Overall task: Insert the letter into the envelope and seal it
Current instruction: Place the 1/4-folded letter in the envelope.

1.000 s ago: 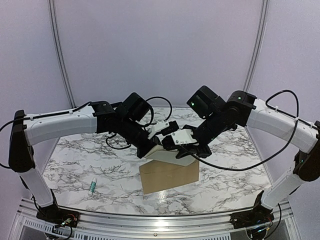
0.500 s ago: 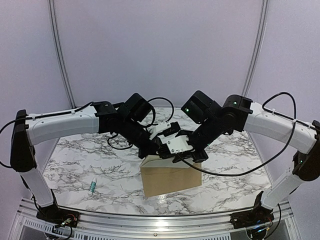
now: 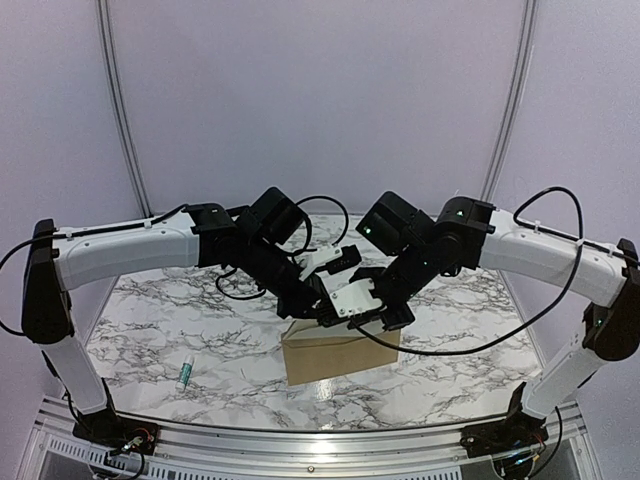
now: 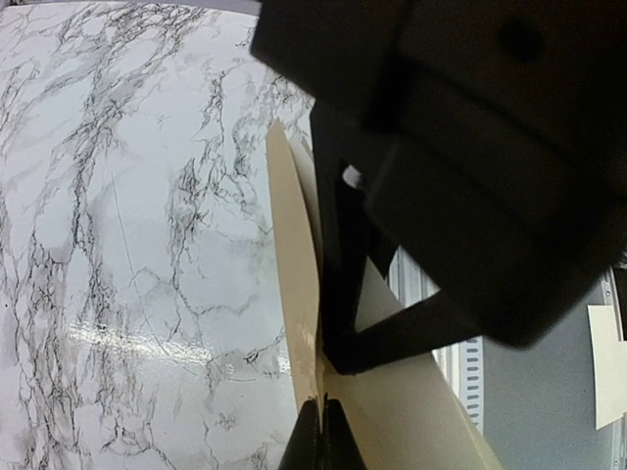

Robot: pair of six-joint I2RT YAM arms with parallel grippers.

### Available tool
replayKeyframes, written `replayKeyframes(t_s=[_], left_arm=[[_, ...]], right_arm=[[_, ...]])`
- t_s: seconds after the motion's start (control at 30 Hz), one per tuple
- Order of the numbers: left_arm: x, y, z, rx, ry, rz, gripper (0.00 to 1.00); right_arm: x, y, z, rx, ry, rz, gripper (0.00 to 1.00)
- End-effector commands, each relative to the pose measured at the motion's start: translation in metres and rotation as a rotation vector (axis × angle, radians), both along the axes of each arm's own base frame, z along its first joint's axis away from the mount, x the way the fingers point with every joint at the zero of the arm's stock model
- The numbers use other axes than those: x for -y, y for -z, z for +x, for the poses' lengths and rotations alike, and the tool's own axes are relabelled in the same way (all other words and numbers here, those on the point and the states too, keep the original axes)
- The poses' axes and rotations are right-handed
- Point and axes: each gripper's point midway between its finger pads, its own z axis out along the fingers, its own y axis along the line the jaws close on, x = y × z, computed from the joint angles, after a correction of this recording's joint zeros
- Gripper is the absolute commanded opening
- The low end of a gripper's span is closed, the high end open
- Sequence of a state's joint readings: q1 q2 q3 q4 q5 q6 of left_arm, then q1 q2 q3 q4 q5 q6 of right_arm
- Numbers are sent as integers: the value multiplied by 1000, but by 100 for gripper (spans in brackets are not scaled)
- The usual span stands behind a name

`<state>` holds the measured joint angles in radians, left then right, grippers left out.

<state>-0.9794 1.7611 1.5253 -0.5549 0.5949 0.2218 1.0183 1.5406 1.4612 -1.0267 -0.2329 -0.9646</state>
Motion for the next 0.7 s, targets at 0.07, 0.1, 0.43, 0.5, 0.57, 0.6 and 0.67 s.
replayKeyframes(t_s=[0.07,0.1,0.43,0.5,0.57,0.6,0.67], left_arm=[[2,-11,-3,8,28,-19,0],[2,-12,-3,10,27,-22,0],[-1,-12,-2,11,20,-16,0],[-1,-11,-2,8,18,-14,0],[-1,-9,-1,3,15,-11,0],[-1,-9,0,2,14,-10,0],[-1,-9,0,6,15,-10,0]], right_arm=[[10,-3,4,67,5,-26,0],[11,1,4,63,7,-36,0],[16,17,9,66,27,-93,0],[14,17,10,68,34,-88,0],[10,11,8,58,37,-54,3],[8,7,6,49,38,-32,7],[4,-1,3,36,41,6,17]])
